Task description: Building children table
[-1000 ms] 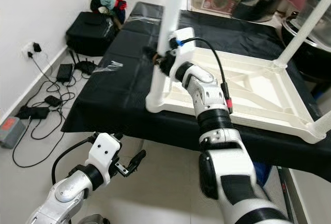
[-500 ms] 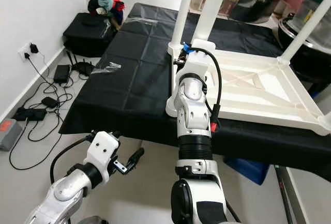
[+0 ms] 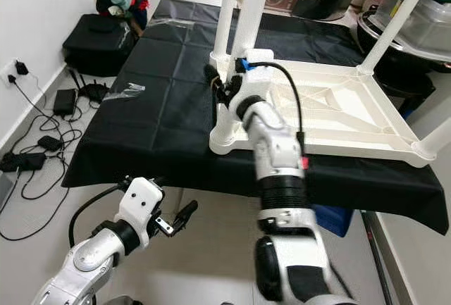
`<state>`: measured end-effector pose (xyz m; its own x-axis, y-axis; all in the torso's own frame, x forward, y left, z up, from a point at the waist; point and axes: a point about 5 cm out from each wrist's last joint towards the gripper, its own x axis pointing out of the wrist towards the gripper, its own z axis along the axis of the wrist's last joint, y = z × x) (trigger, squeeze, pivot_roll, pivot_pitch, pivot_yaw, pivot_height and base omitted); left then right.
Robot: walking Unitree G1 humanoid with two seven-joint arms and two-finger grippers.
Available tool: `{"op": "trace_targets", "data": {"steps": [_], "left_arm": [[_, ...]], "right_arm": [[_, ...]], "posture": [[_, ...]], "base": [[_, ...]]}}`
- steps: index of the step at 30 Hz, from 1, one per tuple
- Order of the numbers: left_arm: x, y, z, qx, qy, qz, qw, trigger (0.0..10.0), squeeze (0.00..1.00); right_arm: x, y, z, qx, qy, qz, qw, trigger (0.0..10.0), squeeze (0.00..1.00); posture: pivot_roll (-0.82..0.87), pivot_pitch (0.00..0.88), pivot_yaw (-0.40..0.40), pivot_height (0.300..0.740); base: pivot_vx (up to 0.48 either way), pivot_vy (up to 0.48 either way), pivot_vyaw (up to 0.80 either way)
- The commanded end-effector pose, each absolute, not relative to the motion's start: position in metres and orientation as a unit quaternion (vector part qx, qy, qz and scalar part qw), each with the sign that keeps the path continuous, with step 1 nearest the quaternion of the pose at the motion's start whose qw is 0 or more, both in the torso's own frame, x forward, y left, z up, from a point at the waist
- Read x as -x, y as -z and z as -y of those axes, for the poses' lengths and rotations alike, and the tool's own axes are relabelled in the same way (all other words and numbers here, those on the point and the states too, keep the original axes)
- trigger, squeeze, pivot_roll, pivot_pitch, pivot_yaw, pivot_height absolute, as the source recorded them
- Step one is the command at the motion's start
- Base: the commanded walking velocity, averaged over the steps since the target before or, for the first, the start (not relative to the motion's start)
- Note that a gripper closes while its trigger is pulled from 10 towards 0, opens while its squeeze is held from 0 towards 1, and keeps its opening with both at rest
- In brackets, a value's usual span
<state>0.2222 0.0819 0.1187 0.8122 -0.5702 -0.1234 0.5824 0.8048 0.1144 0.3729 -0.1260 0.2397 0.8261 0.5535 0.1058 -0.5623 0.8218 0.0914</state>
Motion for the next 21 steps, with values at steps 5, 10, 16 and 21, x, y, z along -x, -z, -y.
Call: {"op": "trace_targets", "data": {"steps": [5, 10, 16, 21], "left_arm": [[-0.221, -0.117, -0.081, -0.070, 0.304, -0.046, 0.949, 10.0, 0.00], [-0.221, -0.117, -0.081, -0.071, 0.304, -0.045, 0.949, 10.0, 0.00], [-0.219, -0.117, -0.081, -0.070, 0.302, -0.046, 0.950, 10.0, 0.00], [-0.219, -0.116, -0.080, -0.069, 0.303, -0.046, 0.949, 10.0, 0.00]], "right_arm": [[-0.353, -0.239, 0.114, -0.011, -0.535, 0.010, 0.845, 10.0, 0.00], [-0.346, -0.243, 0.115, -0.003, -0.594, 0.013, 0.805, 10.0, 0.00], [-0.346, -0.248, 0.112, -0.024, -0.651, 0.008, 0.758, 10.0, 0.00], [-0.351, -0.242, 0.110, -0.025, -0.653, -0.003, 0.757, 0.0, 0.00]], "posture": [[0.16, 0.087, -0.117, 0.740], [0.16, 0.087, -0.119, 0.740], [0.17, 0.082, -0.121, 0.740], [0.17, 0.075, -0.126, 0.740]], "base": [[0.000, 0.000, 0.00], [0.000, 0.000, 0.00], [0.000, 0.000, 0.00], [0.000, 0.000, 0.00]]}}
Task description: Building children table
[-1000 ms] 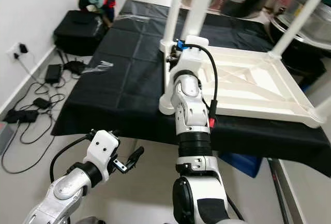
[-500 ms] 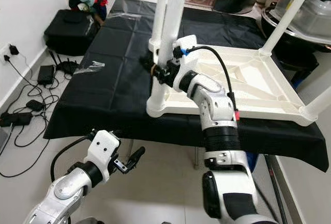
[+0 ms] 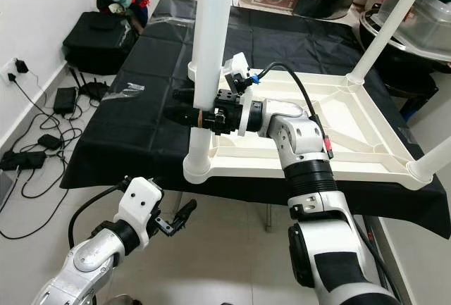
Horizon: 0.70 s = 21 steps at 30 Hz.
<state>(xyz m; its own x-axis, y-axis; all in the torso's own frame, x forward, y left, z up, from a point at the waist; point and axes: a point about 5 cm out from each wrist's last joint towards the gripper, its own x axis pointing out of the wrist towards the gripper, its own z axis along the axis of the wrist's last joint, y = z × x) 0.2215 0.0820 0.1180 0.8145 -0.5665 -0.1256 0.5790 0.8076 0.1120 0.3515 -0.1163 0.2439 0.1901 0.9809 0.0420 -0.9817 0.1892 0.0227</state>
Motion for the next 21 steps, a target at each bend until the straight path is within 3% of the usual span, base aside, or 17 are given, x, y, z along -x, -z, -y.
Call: {"op": "trace_targets", "data": {"steps": [1, 4, 7, 8, 9, 12, 13, 15, 16, 18, 19, 20, 21], "left_arm": [[-0.219, -0.116, -0.080, -0.069, 0.303, -0.046, 0.949, 10.0, 0.00], [-0.219, -0.116, -0.080, -0.069, 0.302, -0.046, 0.950, 10.0, 0.00], [-0.219, -0.116, -0.080, -0.069, 0.303, -0.045, 0.949, 10.0, 0.00], [-0.219, -0.116, -0.080, -0.069, 0.303, -0.045, 0.949, 10.0, 0.00], [-0.219, -0.115, -0.080, -0.069, 0.303, -0.046, 0.949, 10.0, 0.00], [-0.219, -0.115, -0.080, -0.069, 0.303, -0.046, 0.949, 10.0, 0.00], [-0.219, -0.115, -0.080, -0.070, 0.304, -0.047, 0.949, 10.0, 0.00], [-0.219, -0.115, -0.080, -0.070, 0.304, -0.047, 0.949, 10.0, 0.00], [-0.219, -0.115, -0.080, -0.070, 0.305, -0.047, 0.949, 10.0, 0.00], [-0.219, -0.115, -0.080, -0.070, 0.305, -0.047, 0.949, 10.0, 0.00], [-0.219, -0.115, -0.080, -0.071, 0.307, -0.047, 0.948, 10.0, 0.00], [-0.219, -0.115, -0.080, -0.071, 0.307, -0.047, 0.948, 10.0, 0.00], [-0.219, -0.115, -0.080, -0.072, 0.309, -0.047, 0.947, 10.0, 0.00]], "right_arm": [[-0.351, -0.242, 0.110, -0.025, -0.653, -0.003, 0.757, 0.0, 0.00], [-0.353, -0.241, 0.111, -0.029, -0.647, -0.004, 0.762, 0.0, 0.00], [-0.361, -0.238, 0.117, -0.026, -0.595, 0.004, 0.804, 0.0, 0.00], [-0.361, -0.238, 0.117, -0.026, -0.595, 0.004, 0.804, 0.0, 0.00], [-0.371, -0.239, 0.120, -0.029, -0.528, 0.016, 0.849, 0.0, 0.00], [-0.376, -0.239, 0.121, -0.032, -0.489, 0.021, 0.872, 0.0, 0.00], [-0.383, -0.240, 0.122, -0.047, -0.428, 0.026, 0.902, 0.0, 0.00], [-0.383, -0.240, 0.122, -0.047, -0.428, 0.026, 0.902, 0.0, 0.00], [-0.389, -0.238, 0.123, -0.054, -0.357, 0.033, 0.932, 0.0, 0.00], [-0.389, -0.238, 0.123, -0.054, -0.357, 0.033, 0.932, 0.0, 0.00], [-0.393, -0.236, 0.125, -0.063, -0.272, 0.031, 0.960, 0.0, 0.00], [-0.393, -0.236, 0.125, -0.063, -0.272, 0.031, 0.960, 0.0, 0.00], [-0.395, -0.233, 0.128, -0.072, -0.177, 0.026, 0.981, 0.0, 0.00]], "posture": [[0.17, 0.075, -0.126, 0.740], [0.17, 0.075, -0.126, 0.740], [0.17, 0.067, -0.123, 0.740], [0.17, 0.067, -0.123, 0.740], [0.17, 0.063, -0.126, 0.740], [0.17, 0.063, -0.126, 0.740], [0.16, 0.060, -0.118, 0.740], [0.16, 0.060, -0.118, 0.740], [0.16, 0.061, -0.113, 0.740], [0.16, 0.061, -0.113, 0.740], [0.16, 0.061, -0.113, 0.740], [0.16, 0.061, -0.113, 0.740], [0.16, 0.061, -0.115, 0.740]], "base": [[0.000, 0.000, 0.00], [0.000, 0.000, 0.00], [0.000, 0.000, 0.00], [0.000, 0.000, 0.00], [0.000, 0.000, 0.00], [0.000, 0.000, 0.00], [0.000, 0.000, 0.00], [0.000, 0.000, 0.00], [0.000, 0.000, 0.00], [0.000, 0.000, 0.00], [0.000, 0.000, 0.00], [0.000, 0.000, 0.00], [0.000, 0.000, 0.00]]}}
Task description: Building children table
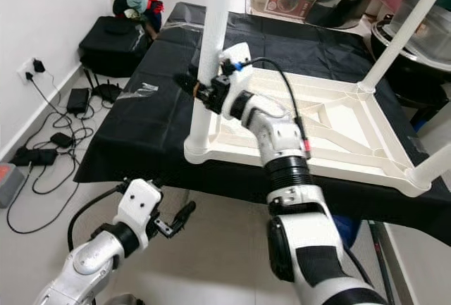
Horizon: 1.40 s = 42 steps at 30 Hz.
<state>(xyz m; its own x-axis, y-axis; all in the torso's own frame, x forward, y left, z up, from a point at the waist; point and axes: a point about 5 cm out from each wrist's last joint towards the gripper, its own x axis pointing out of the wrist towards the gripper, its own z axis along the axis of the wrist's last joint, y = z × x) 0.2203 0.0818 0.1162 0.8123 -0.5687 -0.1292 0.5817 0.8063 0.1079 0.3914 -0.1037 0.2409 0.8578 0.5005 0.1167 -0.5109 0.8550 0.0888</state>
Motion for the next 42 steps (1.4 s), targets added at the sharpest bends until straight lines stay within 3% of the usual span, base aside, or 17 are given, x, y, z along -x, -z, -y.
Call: {"op": "trace_targets", "data": {"steps": [1, 4, 5, 6, 7, 11, 17, 18, 21, 22, 29, 31, 32, 35, 39, 42], "left_arm": [[-0.220, -0.115, -0.080, -0.073, 0.309, -0.047, 0.947, 10.0, 0.00], [-0.220, -0.115, -0.080, -0.073, 0.309, -0.047, 0.947, 10.0, 0.00], [-0.220, -0.114, -0.080, -0.074, 0.309, -0.047, 0.947, 10.0, 0.00], [-0.220, -0.114, -0.080, -0.074, 0.309, -0.047, 0.947, 10.0, 0.00], [-0.220, -0.114, -0.080, -0.074, 0.308, -0.047, 0.947, 10.0, 0.00], [-0.221, -0.114, -0.080, -0.074, 0.307, -0.047, 0.948, 10.0, 0.00], [-0.221, -0.115, -0.080, -0.073, 0.306, -0.045, 0.948, 10.0, 0.00], [-0.221, -0.115, -0.080, -0.073, 0.306, -0.045, 0.948, 10.0, 0.00], [-0.221, -0.115, -0.080, -0.072, 0.306, -0.046, 0.948, 10.0, 0.00], [-0.221, -0.115, -0.080, -0.072, 0.306, -0.046, 0.948, 10.0, 0.00], [-0.221, -0.115, -0.079, -0.071, 0.306, -0.046, 0.948, 10.0, 0.00], [-0.221, -0.116, -0.079, -0.071, 0.306, -0.046, 0.948, 10.0, 0.00], [-0.221, -0.116, -0.079, -0.070, 0.306, -0.046, 0.948, 10.0, 0.00], [-0.222, -0.116, -0.079, -0.070, 0.306, -0.045, 0.948, 10.0, 0.00], [-0.222, -0.116, -0.079, -0.070, 0.306, -0.045, 0.948, 10.0, 0.00], [-0.222, -0.116, -0.079, -0.071, 0.306, -0.044, 0.948, 10.0, 0.00]], "right_arm": [[-0.394, -0.230, 0.130, -0.071, -0.115, 0.019, 0.991, 0.0, 0.00], [-0.394, -0.230, 0.130, -0.071, -0.115, 0.019, 0.991, 0.0, 0.00], [-0.390, -0.230, 0.130, -0.072, -0.053, 0.019, 0.996, 0.0, 0.00], [-0.390, -0.230, 0.130, -0.072, -0.053, 0.019, 0.996, 0.0, 0.00], [-0.384, -0.231, 0.130, -0.079, 0.023, 0.021, 0.996, 0.0, 0.00], [-0.376, -0.229, 0.129, -0.097, 0.115, 0.013, 0.989, 0.0, 0.00], [-0.375, -0.224, 0.116, -0.110, 0.153, -0.015, 0.982, 0.0, 0.00], [-0.377, -0.226, 0.109, -0.116, 0.124, -0.012, 0.985, 10.0, 0.00], [-0.379, -0.230, 0.096, -0.125, 0.057, -0.005, 0.990, 10.0, 0.00], [-0.380, -0.233, 0.093, -0.122, 0.028, 0.004, 0.992, 10.0, 1.00], [-0.379, -0.240, 0.097, -0.106, -0.017, 0.040, 0.993, 10.0, 1.00], [-0.381, -0.243, 0.099, -0.093, -0.063, 0.050, 0.992, 10.0, 1.00], [-0.382, -0.244, 0.098, -0.115, -0.153, 0.035, 0.981, 10.0, 0.00], [-0.377, -0.249, 0.107, -0.113, -0.335, 0.034, 0.935, 10.0, 0.00], [-0.373, -0.249, 0.110, -0.117, -0.388, 0.028, 0.914, 10.0, 0.00], [-0.358, -0.245, 0.115, -0.083, -0.516, 0.020, 0.853, 10.0, 0.00]], "posture": [[0.16, 0.061, -0.115, 0.740], [0.16, 0.061, -0.115, 0.740], [0.16, 0.065, -0.113, 0.740], [0.16, 0.065, -0.113, 0.740], [0.16, 0.067, -0.119, 0.740], [0.16, 0.067, -0.119, 0.740], [0.16, 0.068, -0.122, 0.740], [0.16, 0.071, -0.121, 0.740], [0.16, 0.073, -0.121, 0.740], [0.15, 0.073, -0.119, 0.740], [0.15, 0.075, -0.121, 0.740], [0.15, 0.078, -0.121, 0.740], [0.15, 0.075, -0.118, 0.740], [0.15, 0.076, -0.119, 0.740], [0.15, 0.078, -0.117, 0.740], [0.15, 0.077, -0.118, 0.740]], "base": [[0.000, 0.000, 0.00], [0.000, 0.000, 0.00], [0.000, 0.000, 0.00], [0.000, 0.000, 0.00], [0.000, 0.000, 0.00], [0.000, 0.000, 0.00], [0.000, 0.000, 0.00], [0.000, 0.000, 0.00], [0.000, 0.000, 0.00], [0.000, 0.000, 0.00], [0.000, 0.000, 0.00], [0.000, 0.000, 0.00], [0.000, 0.000, 0.00], [0.000, 0.000, 0.00], [0.000, 0.000, 0.00], [0.000, 0.000, 0.00]]}}
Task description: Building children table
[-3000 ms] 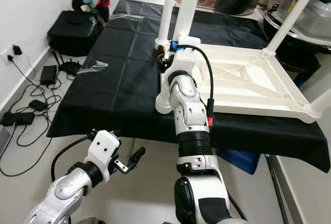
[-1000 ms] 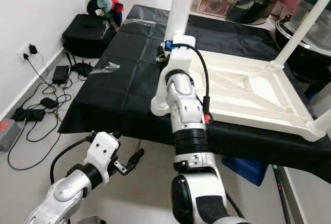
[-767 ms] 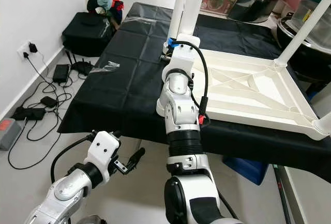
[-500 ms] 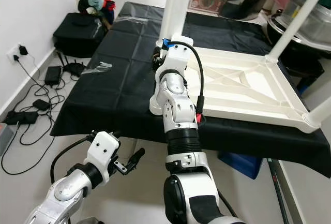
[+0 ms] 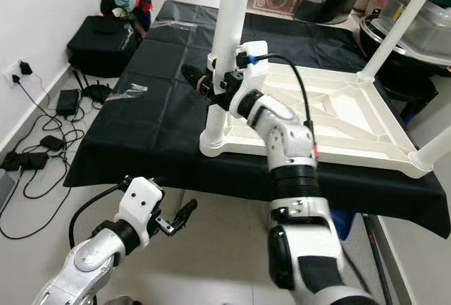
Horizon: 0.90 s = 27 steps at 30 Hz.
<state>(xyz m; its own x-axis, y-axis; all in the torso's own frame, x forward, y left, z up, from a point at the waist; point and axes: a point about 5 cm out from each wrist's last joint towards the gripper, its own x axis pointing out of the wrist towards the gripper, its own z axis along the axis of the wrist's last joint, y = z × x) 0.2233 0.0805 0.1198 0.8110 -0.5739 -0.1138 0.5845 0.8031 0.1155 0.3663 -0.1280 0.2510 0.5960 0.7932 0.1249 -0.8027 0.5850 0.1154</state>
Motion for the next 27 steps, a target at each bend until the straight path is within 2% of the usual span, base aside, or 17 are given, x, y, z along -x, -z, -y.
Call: {"op": "trace_targets", "data": {"steps": [1, 2, 3, 4, 6, 15, 20, 21, 27], "left_arm": [[-0.222, -0.116, -0.079, -0.071, 0.306, -0.044, 0.948, 10.0, 0.00], [-0.222, -0.116, -0.079, -0.071, 0.306, -0.043, 0.948, 10.0, 0.00], [-0.222, -0.116, -0.079, -0.071, 0.306, -0.043, 0.948, 10.0, 0.00], [-0.222, -0.116, -0.080, -0.071, 0.306, -0.044, 0.948, 10.0, 0.00], [-0.222, -0.116, -0.080, -0.072, 0.305, -0.044, 0.949, 10.0, 0.00], [-0.221, -0.116, -0.080, -0.071, 0.303, -0.044, 0.949, 10.0, 0.00], [-0.221, -0.116, -0.080, -0.070, 0.304, -0.044, 0.949, 10.0, 0.00], [-0.220, -0.116, -0.080, -0.070, 0.304, -0.044, 0.949, 10.0, 0.00], [-0.220, -0.116, -0.080, -0.070, 0.304, -0.045, 0.949, 10.0, 0.00]], "right_arm": [[-0.358, -0.245, 0.115, -0.083, -0.516, 0.020, 0.853, 10.0, 0.00], [-0.353, -0.243, 0.116, -0.073, -0.557, 0.017, 0.827, 10.0, 0.00], [-0.353, -0.243, 0.116, -0.073, -0.557, 0.017, 0.827, 10.0, 0.00], [-0.349, -0.243, 0.115, -0.078, -0.590, 0.014, 0.803, 10.0, 0.00], [-0.346, -0.245, 0.113, -0.086, -0.625, 0.012, 0.776, 10.0, 0.00], [-0.342, -0.249, 0.108, -0.089, -0.680, 0.008, 0.728, 10.0, 0.00], [-0.342, -0.249, 0.109, -0.088, -0.689, 0.007, 0.719, 9.8, 0.00], [-0.342, -0.248, 0.109, -0.084, -0.695, 0.003, 0.714, 0.0, 0.00], [-0.344, -0.247, 0.110, -0.079, -0.689, 0.005, 0.721, 0.0, 0.00]], "posture": [[0.15, 0.077, -0.118, 0.740], [0.16, 0.079, -0.118, 0.740], [0.16, 0.079, -0.118, 0.740], [0.16, 0.079, -0.115, 0.740], [0.16, 0.080, -0.117, 0.740], [0.16, 0.081, -0.119, 0.740], [0.16, 0.081, -0.119, 0.740], [0.16, 0.075, -0.122, 0.740], [0.16, 0.068, -0.120, 0.740]], "base": [[0.000, 0.000, 0.00], [0.000, 0.000, 0.00], [0.000, 0.000, 0.00], [0.000, 0.000, 0.00], [0.000, 0.000, 0.00], [0.000, 0.000, 0.00], [0.000, 0.000, 0.00], [0.000, 0.000, 0.00], [0.000, 0.000, 0.00]]}}
